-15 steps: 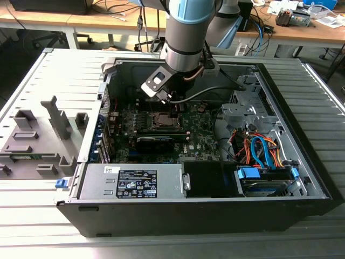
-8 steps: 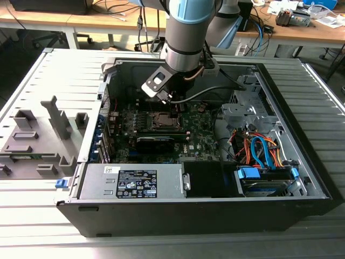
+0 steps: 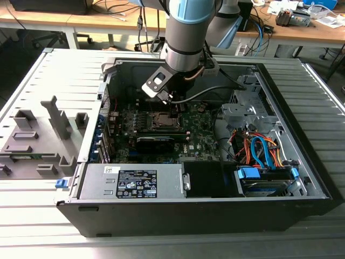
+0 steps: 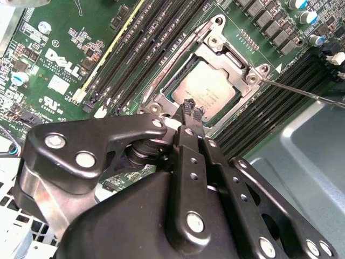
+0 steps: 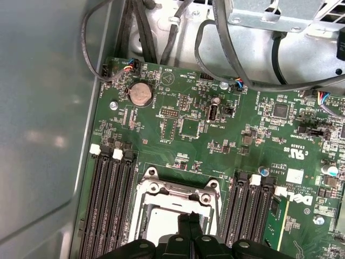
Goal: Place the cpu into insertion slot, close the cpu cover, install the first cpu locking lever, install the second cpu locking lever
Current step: 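Install the first cpu locking lever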
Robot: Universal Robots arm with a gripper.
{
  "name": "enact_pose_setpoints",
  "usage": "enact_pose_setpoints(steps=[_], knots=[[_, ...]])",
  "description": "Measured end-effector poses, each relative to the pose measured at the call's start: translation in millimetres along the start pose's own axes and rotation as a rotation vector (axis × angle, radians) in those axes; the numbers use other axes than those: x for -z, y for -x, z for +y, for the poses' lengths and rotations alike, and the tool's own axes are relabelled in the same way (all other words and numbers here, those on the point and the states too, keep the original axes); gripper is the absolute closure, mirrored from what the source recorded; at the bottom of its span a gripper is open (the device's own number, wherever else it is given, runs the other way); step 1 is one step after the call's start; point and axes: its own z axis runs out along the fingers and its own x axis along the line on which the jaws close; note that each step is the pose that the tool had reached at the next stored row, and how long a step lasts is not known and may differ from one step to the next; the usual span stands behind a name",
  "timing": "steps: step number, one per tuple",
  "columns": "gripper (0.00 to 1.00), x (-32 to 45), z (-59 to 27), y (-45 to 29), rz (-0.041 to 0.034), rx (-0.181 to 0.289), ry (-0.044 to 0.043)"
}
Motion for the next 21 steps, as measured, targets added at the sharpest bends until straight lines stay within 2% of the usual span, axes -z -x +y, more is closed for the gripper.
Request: enact_pose_setpoints(steps=[21], knots=[[0.89, 0.0, 0.0, 0.0, -0.0018, 0.043, -0.0015]])
